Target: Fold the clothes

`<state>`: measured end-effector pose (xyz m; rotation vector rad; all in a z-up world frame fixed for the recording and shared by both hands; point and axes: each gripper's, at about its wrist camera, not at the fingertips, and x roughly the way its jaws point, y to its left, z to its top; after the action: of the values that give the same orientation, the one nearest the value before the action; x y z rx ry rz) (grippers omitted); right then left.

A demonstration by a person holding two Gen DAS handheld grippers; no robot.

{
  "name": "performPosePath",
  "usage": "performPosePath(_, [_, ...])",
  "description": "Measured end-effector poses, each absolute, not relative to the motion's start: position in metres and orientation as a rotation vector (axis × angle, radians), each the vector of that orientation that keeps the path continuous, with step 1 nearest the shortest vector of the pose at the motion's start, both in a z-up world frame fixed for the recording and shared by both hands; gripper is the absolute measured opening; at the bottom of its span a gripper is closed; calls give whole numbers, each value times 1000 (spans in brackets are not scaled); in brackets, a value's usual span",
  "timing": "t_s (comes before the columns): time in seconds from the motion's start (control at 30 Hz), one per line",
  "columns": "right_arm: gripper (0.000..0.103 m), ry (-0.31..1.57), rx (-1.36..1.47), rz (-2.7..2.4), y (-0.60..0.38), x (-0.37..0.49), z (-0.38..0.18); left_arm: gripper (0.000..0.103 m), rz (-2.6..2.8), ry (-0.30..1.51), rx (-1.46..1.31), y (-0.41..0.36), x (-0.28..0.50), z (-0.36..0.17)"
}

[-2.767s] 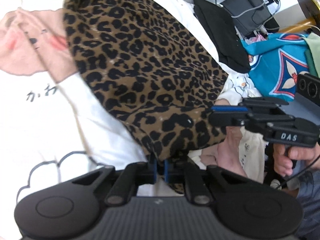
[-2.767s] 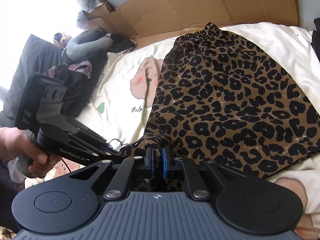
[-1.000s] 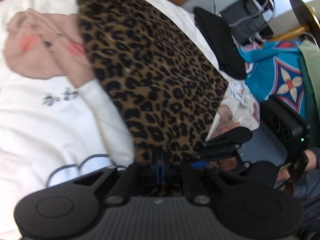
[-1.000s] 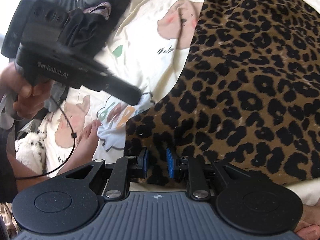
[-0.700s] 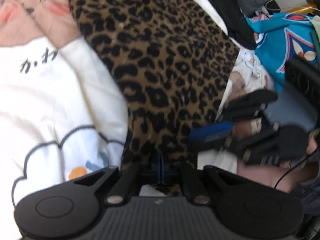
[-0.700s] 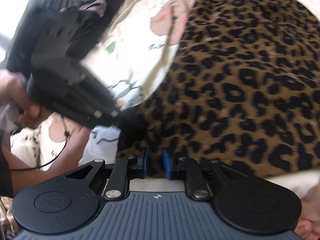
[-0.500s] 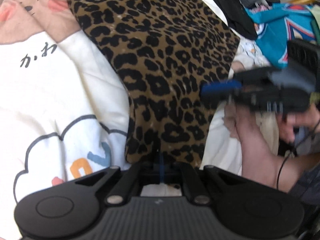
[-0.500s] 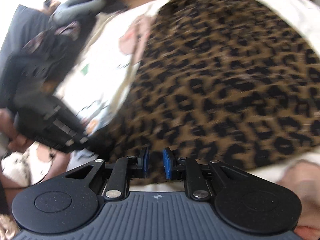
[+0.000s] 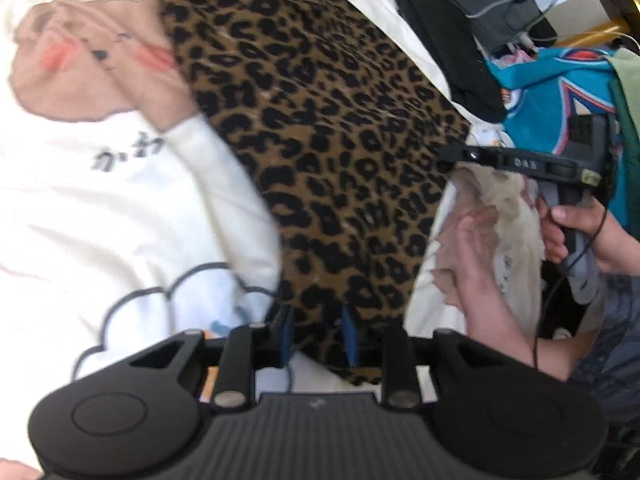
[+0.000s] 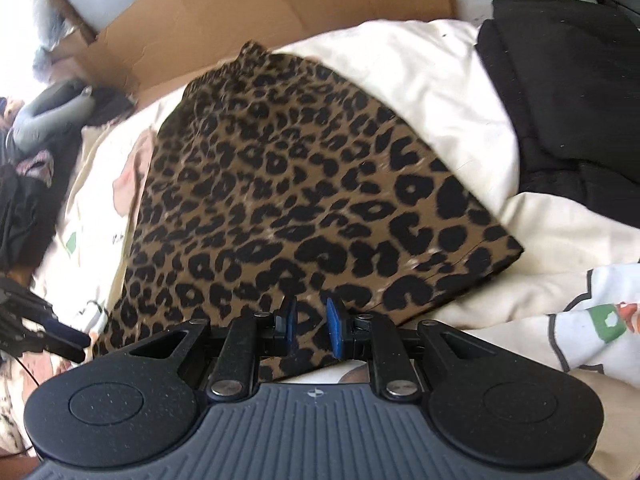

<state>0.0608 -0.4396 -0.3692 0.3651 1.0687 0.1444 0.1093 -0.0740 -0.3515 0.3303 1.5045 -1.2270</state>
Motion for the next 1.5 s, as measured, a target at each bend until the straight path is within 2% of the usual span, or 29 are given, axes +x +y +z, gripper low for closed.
performPosePath(0.07, [23,1061,366,127,-442,61,-370,28,-1256,1488,379,-80,99,-353])
performPosePath(0.13, [23,1059,370,107,-445,61,-372,42,-1280,1458,458,-85,86,-356])
performPosePath(0.17, [23,1058,372,97,-447,62,-373,42,-1276,1440,518,-88,80,-360])
performPosePath(0.4, [23,1034,381,29,-463,61,-376,42,-1257,1439,571,-87,75,-371])
performPosePath(0.6, [23,999,385,-46,-482,57,-374,36,-1229,1456,548,-81,79,-375])
performPosePath(0.9, [23,966,369,-50,-501,55,-390,34,-1226,1454,538,-79,80,-380])
performPosePath(1.2, [23,940,377,-99,-501,58,-384,30,-1193,1536,513,-84,87,-381])
performPosePath(1.3, [28,905,394,-126,-506,51,-379,30,-1184,1562,560,-90,90,-375])
performPosePath(1.43, [39,877,448,-154,-519,42,-379,33,-1180,1540,630,-92,100,-350])
performPosePath(1.5, [40,881,479,-157,-525,39,-384,33,-1143,1525,640,-92,111,-336])
